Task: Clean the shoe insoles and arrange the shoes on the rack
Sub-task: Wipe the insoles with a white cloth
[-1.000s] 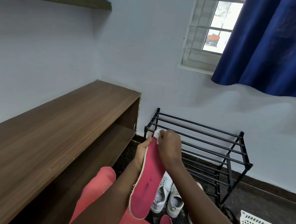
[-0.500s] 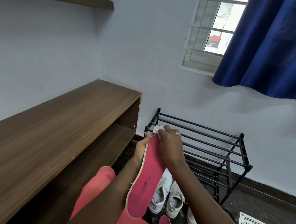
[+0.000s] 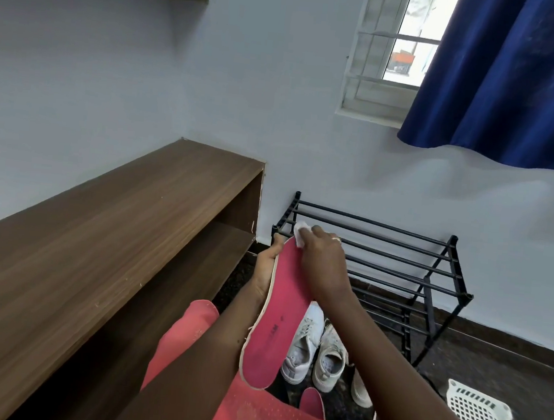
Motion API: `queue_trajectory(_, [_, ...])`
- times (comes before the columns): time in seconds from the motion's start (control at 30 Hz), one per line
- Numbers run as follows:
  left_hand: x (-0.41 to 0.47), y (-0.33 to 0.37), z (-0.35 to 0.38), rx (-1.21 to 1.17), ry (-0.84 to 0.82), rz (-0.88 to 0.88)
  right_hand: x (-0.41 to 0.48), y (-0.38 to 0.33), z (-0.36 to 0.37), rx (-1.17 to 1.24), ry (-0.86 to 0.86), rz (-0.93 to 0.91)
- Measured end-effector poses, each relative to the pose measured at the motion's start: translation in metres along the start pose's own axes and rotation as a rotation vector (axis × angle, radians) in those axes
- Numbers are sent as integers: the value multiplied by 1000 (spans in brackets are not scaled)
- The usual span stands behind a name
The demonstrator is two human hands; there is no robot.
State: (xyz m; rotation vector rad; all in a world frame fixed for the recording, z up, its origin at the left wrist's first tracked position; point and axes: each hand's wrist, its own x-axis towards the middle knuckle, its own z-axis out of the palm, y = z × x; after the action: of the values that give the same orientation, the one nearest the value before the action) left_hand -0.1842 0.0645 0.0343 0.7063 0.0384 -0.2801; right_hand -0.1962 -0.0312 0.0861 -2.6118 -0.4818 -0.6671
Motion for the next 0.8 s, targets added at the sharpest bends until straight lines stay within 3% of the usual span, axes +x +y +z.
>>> queue_trajectory(0.07, [0, -1, -5, 3, 0, -18, 5, 1, -2, 42, -2, 44])
queue_trajectory(0.27, [0, 5, -7, -50, -62, -50, -36, -22, 11, 79, -47, -147])
queue_trajectory(0.47, [-2, 1, -14, 22, -35, -136, -35, -10, 16, 103, 2, -185])
queue_trajectory(0.6, [-2, -3, -10, 39, 52, -70, -12, -3, 13, -68, 41, -152])
queue_trajectory(0.7, [-3, -6, -11, 85, 18, -37, 4, 6, 7, -33, 2, 25])
queue_trajectory(0.8, [0, -3, -15, -8, 44, -52, -7, 1, 10, 3, -3, -57])
